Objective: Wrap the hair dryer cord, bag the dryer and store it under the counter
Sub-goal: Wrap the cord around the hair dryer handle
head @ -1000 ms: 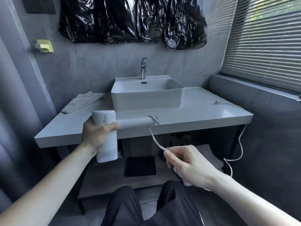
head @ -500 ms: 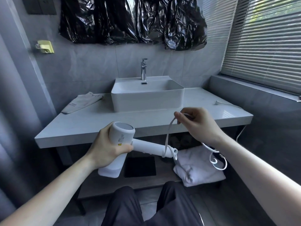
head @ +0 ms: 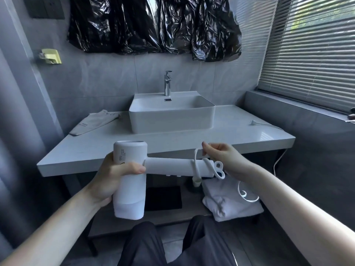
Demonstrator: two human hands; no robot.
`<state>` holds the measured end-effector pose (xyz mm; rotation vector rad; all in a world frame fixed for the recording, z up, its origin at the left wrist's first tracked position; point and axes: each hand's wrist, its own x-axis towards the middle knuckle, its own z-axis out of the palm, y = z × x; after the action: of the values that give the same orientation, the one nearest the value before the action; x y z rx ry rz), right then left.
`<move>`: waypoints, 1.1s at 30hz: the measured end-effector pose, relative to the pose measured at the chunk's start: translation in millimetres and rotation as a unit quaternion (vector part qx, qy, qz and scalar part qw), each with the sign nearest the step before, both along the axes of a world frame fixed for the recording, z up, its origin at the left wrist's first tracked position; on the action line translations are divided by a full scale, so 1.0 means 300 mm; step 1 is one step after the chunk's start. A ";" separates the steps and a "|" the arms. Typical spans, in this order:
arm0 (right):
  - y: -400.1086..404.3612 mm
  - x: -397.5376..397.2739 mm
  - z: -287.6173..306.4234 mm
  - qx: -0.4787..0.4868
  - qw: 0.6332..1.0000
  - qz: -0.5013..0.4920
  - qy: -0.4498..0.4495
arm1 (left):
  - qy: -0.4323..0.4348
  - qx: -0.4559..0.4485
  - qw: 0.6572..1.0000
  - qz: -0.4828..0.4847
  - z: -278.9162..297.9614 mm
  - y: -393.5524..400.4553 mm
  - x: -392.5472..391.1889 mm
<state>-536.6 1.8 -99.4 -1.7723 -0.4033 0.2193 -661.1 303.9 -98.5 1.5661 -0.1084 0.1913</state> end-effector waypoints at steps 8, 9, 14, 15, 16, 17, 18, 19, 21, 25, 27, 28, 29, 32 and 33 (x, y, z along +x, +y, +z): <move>0.048 -0.122 -0.171 -0.079 0.993 0.083 0.032 | 0.028 -0.067 0.996 0.057 -0.018 -0.002 0.013; 0.055 -0.141 -0.188 -0.095 0.991 0.091 0.025 | 0.032 -0.074 0.994 0.069 -0.017 0.001 0.021; 0.047 -0.234 -0.218 -0.187 0.975 0.119 0.014 | 0.030 -0.079 0.988 0.128 -0.013 0.010 0.041; 0.043 -0.244 -0.222 -0.214 0.970 0.115 0.008 | 0.025 -0.074 0.988 0.136 -0.015 0.011 0.040; 0.037 -0.253 -0.231 -0.239 0.964 0.113 0.004 | 0.025 -0.074 0.987 0.141 -0.018 0.014 0.040; 0.036 -0.270 -0.232 -0.265 0.958 0.114 0.008 | 0.027 -0.073 0.986 0.146 -0.024 0.019 0.043; 0.037 -0.286 -0.238 -0.286 0.950 0.127 0.016 | 0.028 -0.069 0.985 0.155 -0.032 0.024 0.045; 0.039 -0.304 -0.243 -0.307 0.939 0.148 0.032 | 0.028 -0.059 0.984 0.167 -0.044 0.031 0.050; 0.047 -0.343 -0.236 -0.326 0.921 0.202 0.073 | 0.031 -0.028 0.980 0.196 -0.076 0.039 0.062; 0.052 -0.383 -0.157 -0.305 0.900 0.287 0.120 | 0.040 0.035 0.973 0.224 -0.148 0.048 0.081; 0.052 -0.375 -0.119 -0.289 0.910 0.280 0.103 | 0.049 0.061 0.970 0.230 -0.172 0.052 0.088; 0.050 -0.363 -0.104 -0.279 0.922 0.257 0.078 | 0.056 0.075 0.969 0.230 -0.182 0.053 0.089; 0.046 -0.345 -0.093 -0.269 0.934 0.229 0.048 | 0.059 0.089 0.968 0.227 -0.191 0.054 0.089; 0.028 -0.288 -0.069 -0.222 0.964 0.148 -0.016 | 0.055 0.123 0.967 0.214 -0.215 0.055 0.083; 0.022 -0.278 -0.062 -0.213 0.967 0.136 -0.030 | 0.052 0.127 0.968 0.211 -0.220 0.055 0.080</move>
<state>-620.0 8.3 -117.9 -2.1455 -0.6832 0.4756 -637.1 320.4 -164.4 1.8392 0.2974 0.4419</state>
